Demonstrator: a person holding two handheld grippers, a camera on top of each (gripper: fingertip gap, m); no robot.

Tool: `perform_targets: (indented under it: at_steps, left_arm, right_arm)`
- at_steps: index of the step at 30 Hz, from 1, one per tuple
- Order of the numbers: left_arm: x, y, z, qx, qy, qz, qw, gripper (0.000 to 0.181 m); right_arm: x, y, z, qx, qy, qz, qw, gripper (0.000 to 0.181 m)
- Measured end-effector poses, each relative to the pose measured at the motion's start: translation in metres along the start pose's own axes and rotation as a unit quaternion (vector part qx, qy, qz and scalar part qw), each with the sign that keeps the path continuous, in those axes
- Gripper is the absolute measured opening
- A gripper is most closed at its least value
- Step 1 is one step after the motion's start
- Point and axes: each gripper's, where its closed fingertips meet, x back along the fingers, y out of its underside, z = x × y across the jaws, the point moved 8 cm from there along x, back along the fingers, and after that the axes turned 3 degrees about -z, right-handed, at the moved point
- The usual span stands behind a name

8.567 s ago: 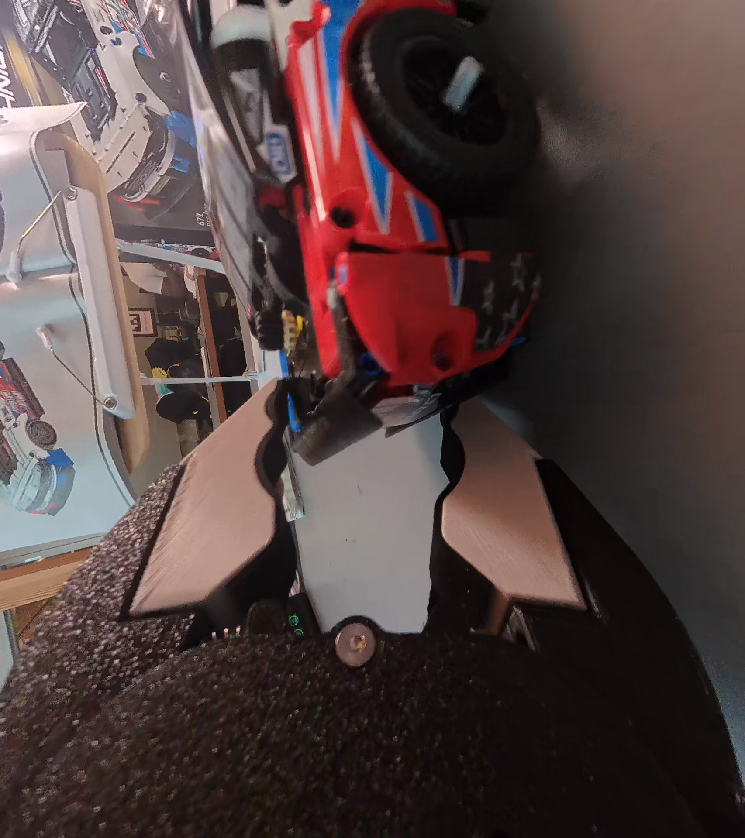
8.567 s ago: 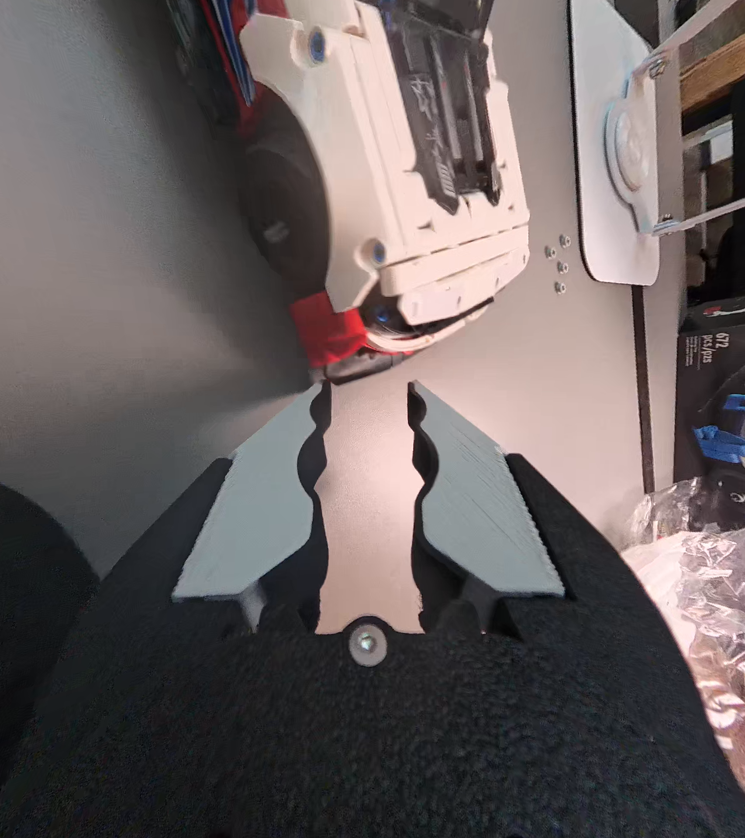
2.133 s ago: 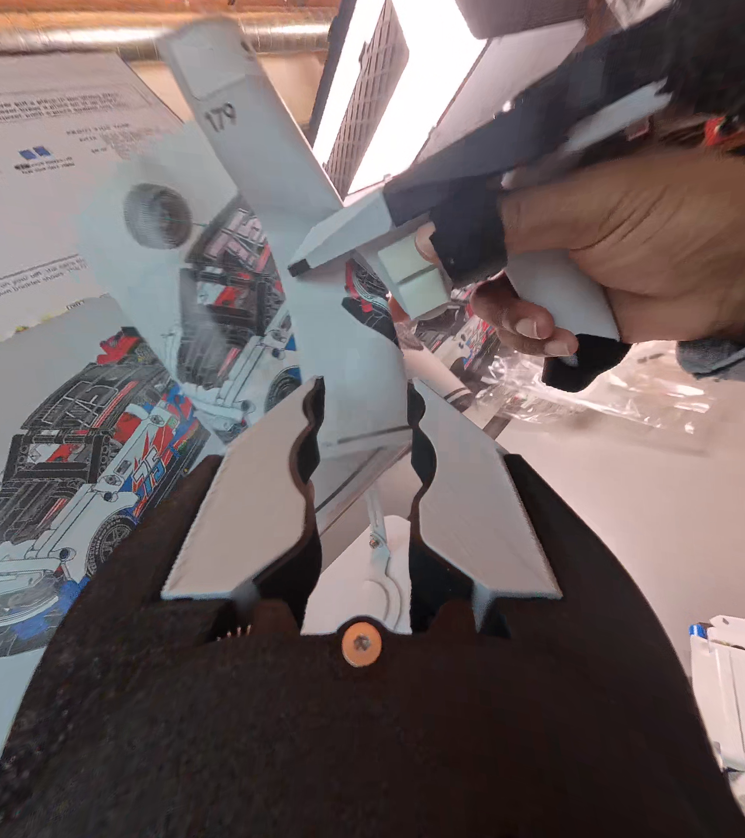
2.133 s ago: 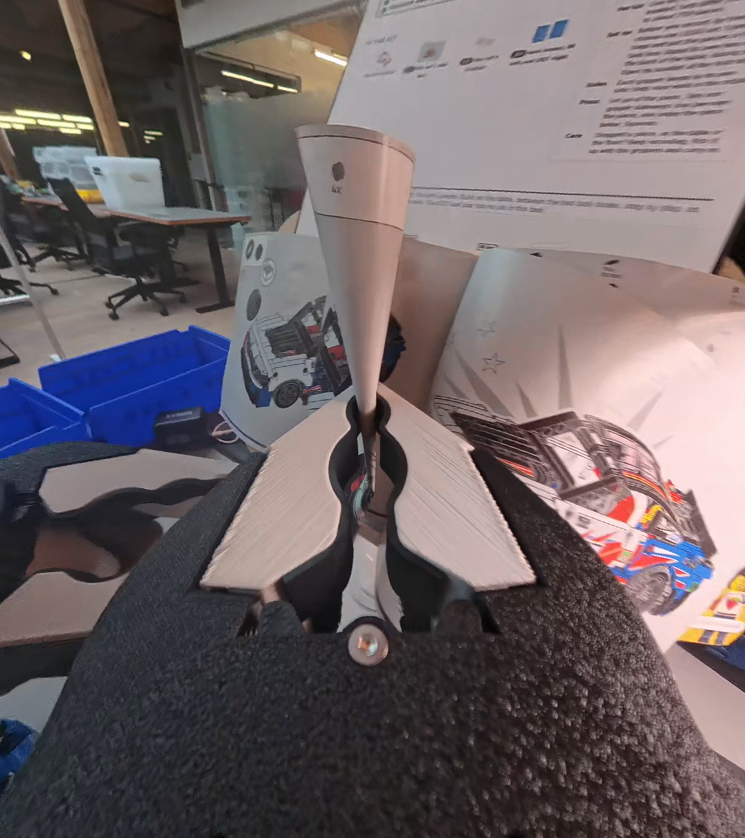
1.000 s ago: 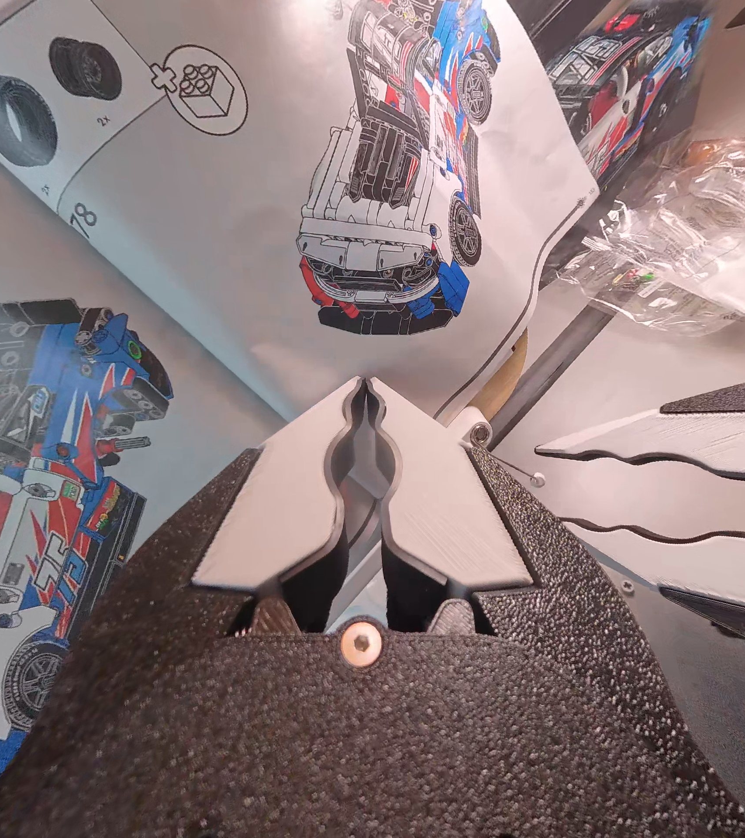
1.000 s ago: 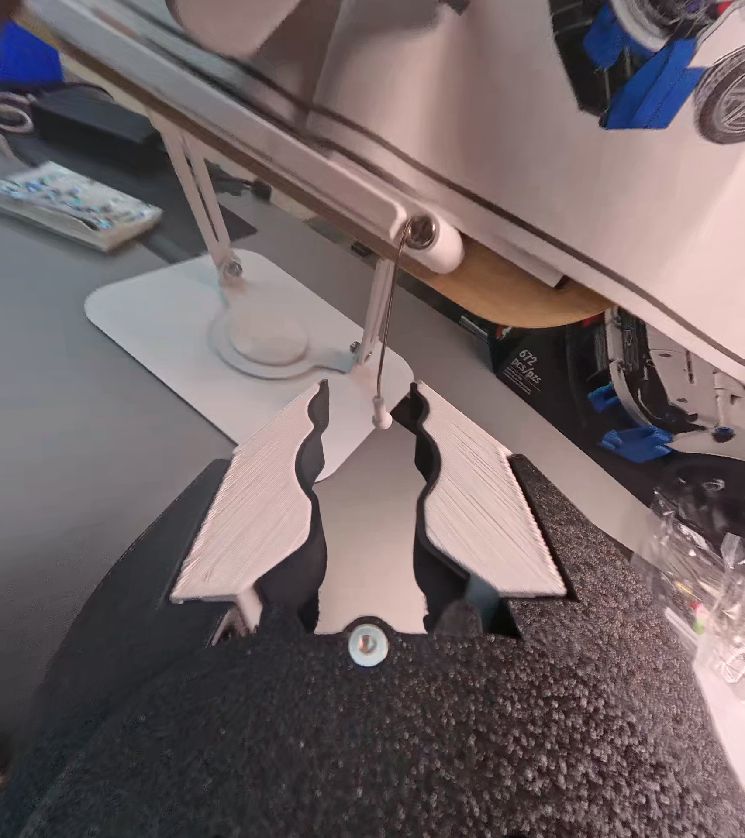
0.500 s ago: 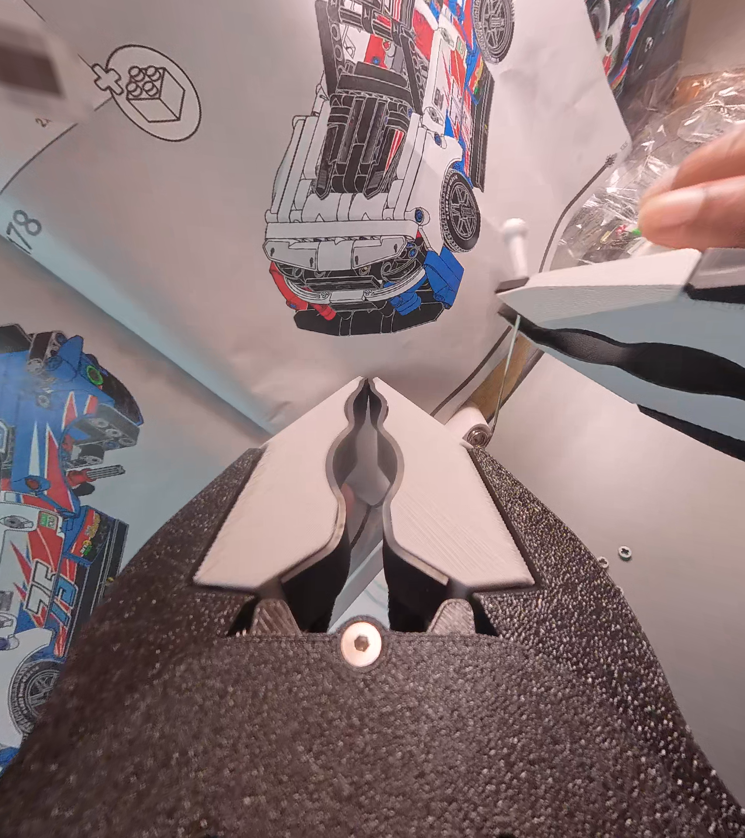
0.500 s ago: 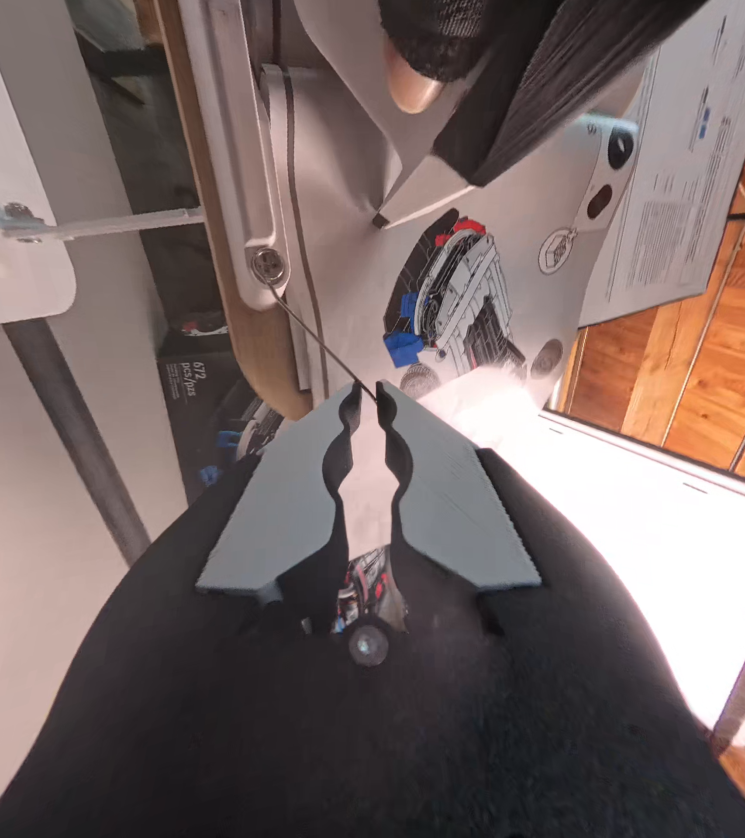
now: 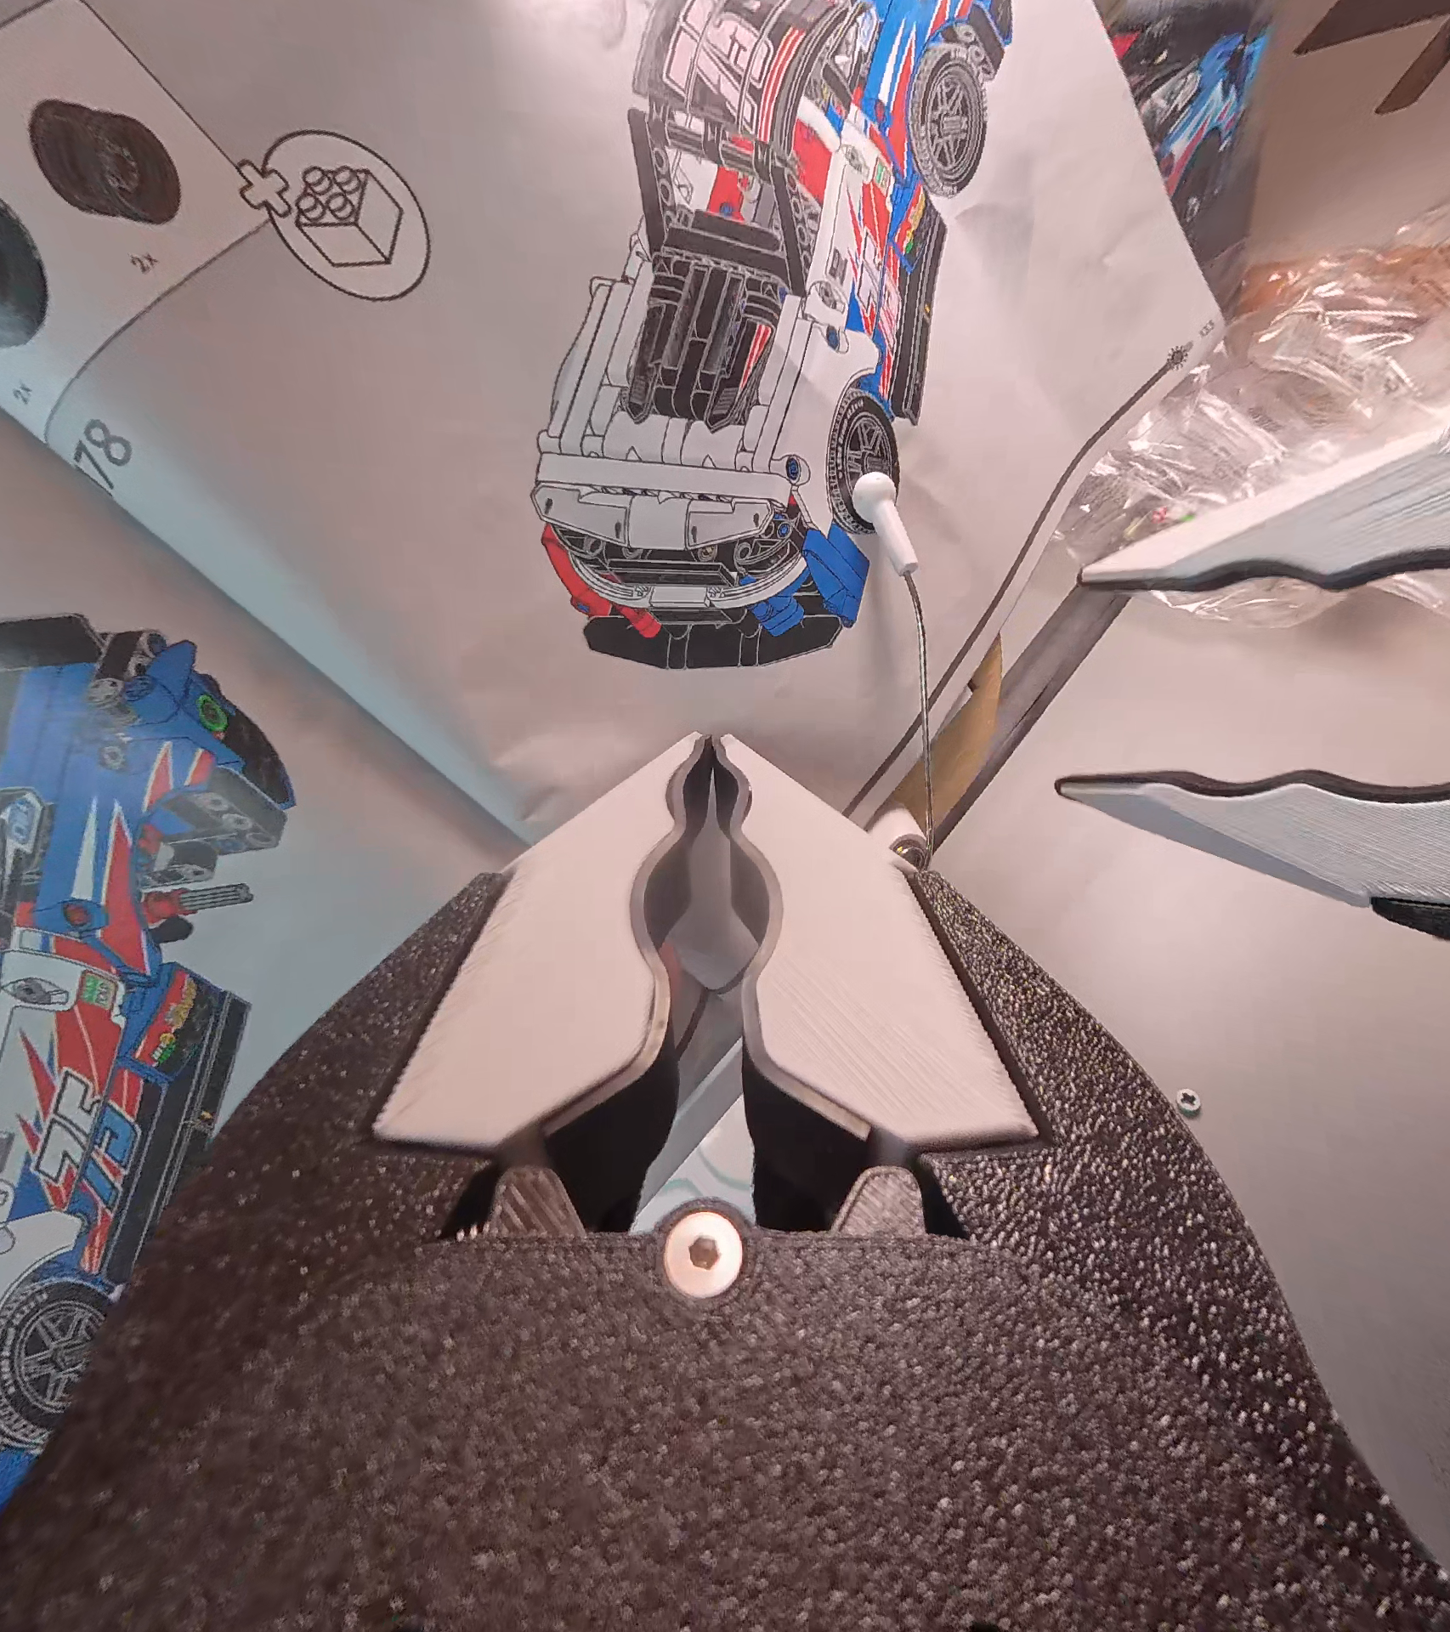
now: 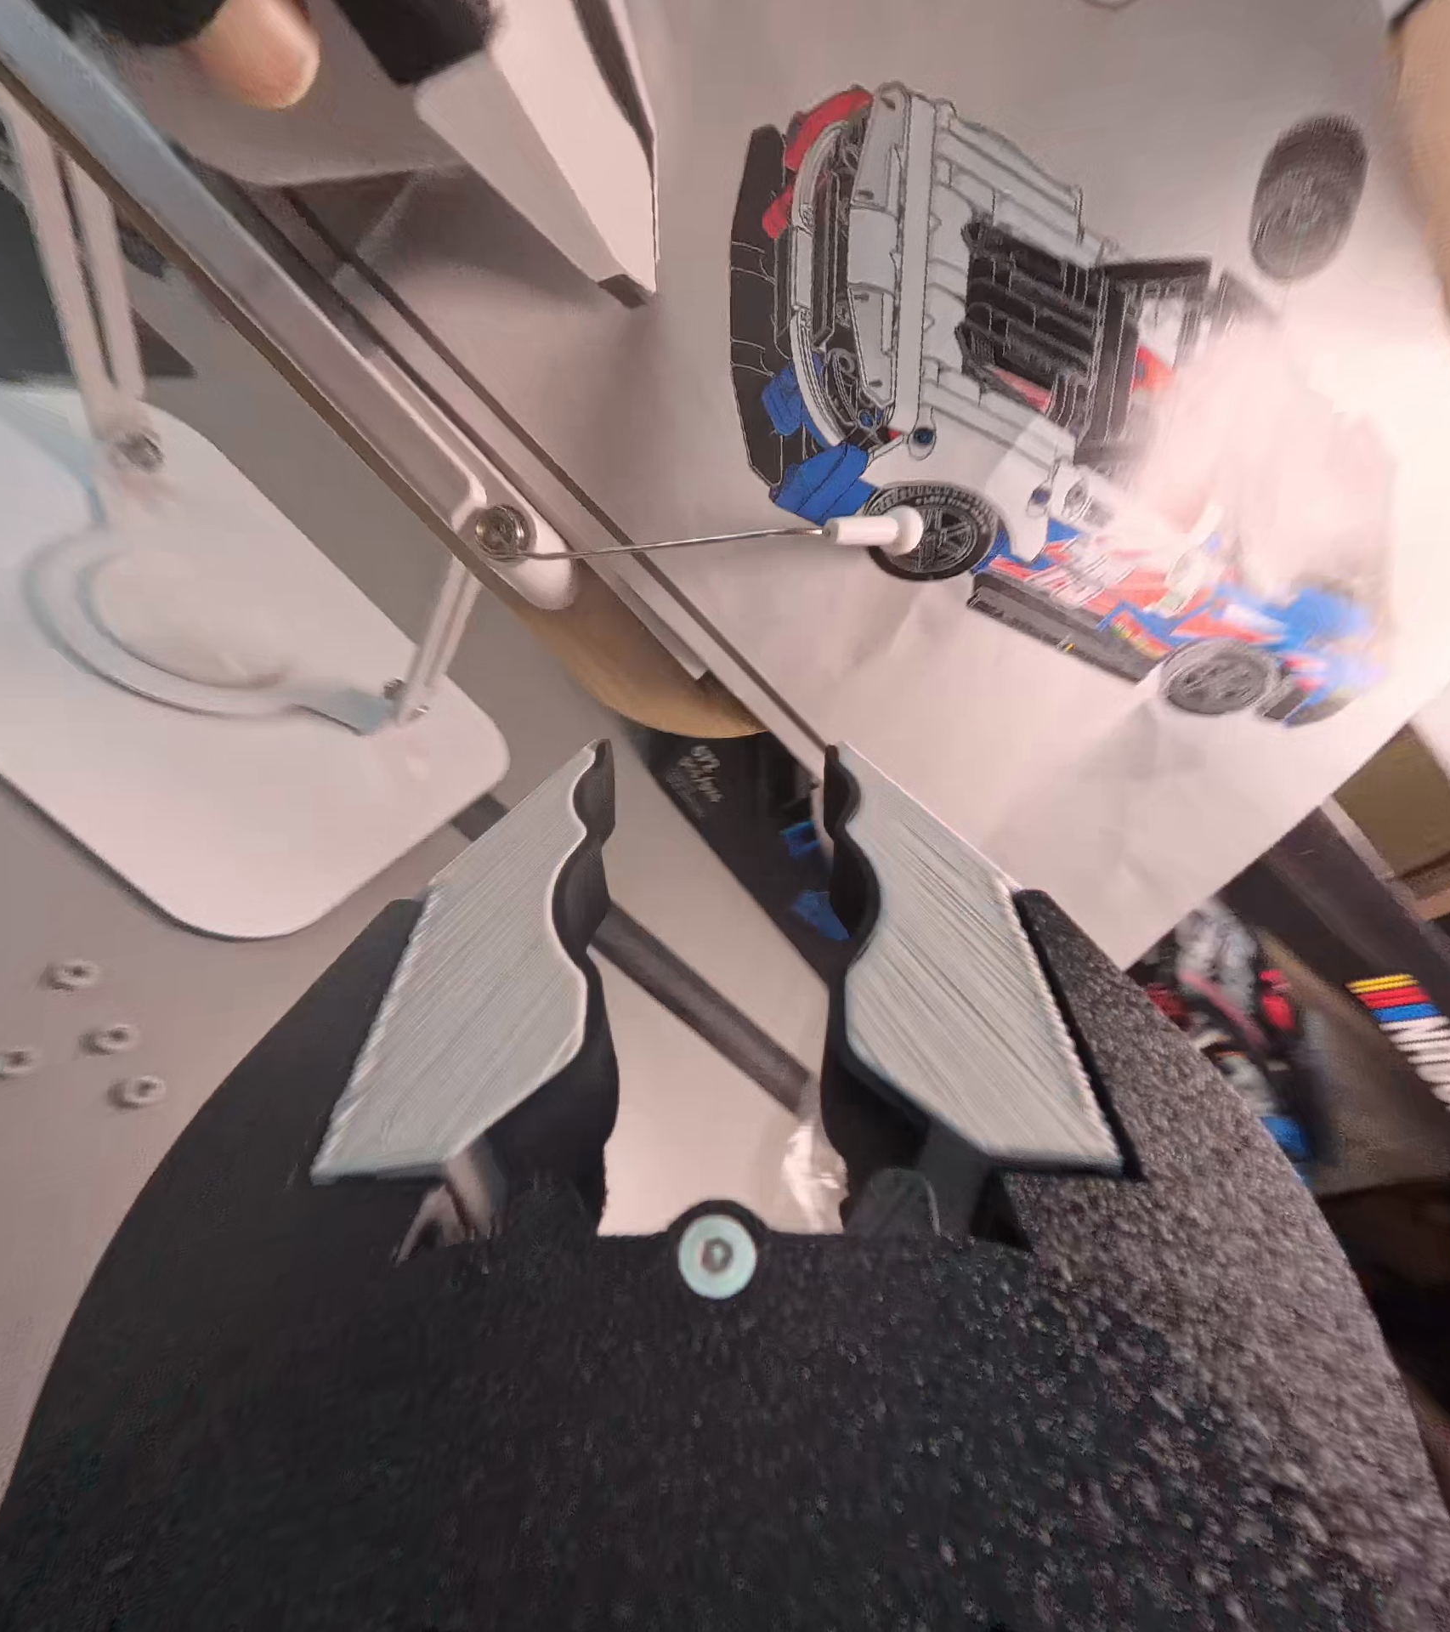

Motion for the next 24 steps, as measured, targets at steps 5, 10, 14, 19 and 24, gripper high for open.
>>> perform_targets:
  at_steps: [5, 10, 14, 19, 24]
  left_arm:
    - [0.018, -0.007, 0.001, 0.032, -0.003, 0.046, 0.998, 0.000]
    - [0.031, 0.003, -0.011, 0.052, -0.058, 0.031, 0.996, 0.000]
    - [0.021, 0.018, -0.016, 0.073, -0.024, 0.018, 0.997, 0.000]
    - [0.018, 0.018, -0.017, 0.049, -0.009, 0.026, 0.998, 0.000]
    - [0.019, 0.021, -0.020, 0.055, 0.016, 0.038, 0.998, 0.000]
  right_arm:
    - [0.001, -0.012, 0.009, -0.219, -0.098, 0.044, 0.970, 0.047]
    - [-0.025, -0.033, 0.020, -0.329, -0.116, 0.059, 0.935, 0.021]
    - [-0.034, -0.050, 0.015, -0.324, -0.119, 0.082, 0.935, 0.004]
    - [-0.033, -0.072, -0.007, -0.133, -0.086, 0.123, 0.980, 0.001]
    - [-0.037, -0.079, -0.013, -0.058, -0.079, 0.104, 0.990, 0.001]
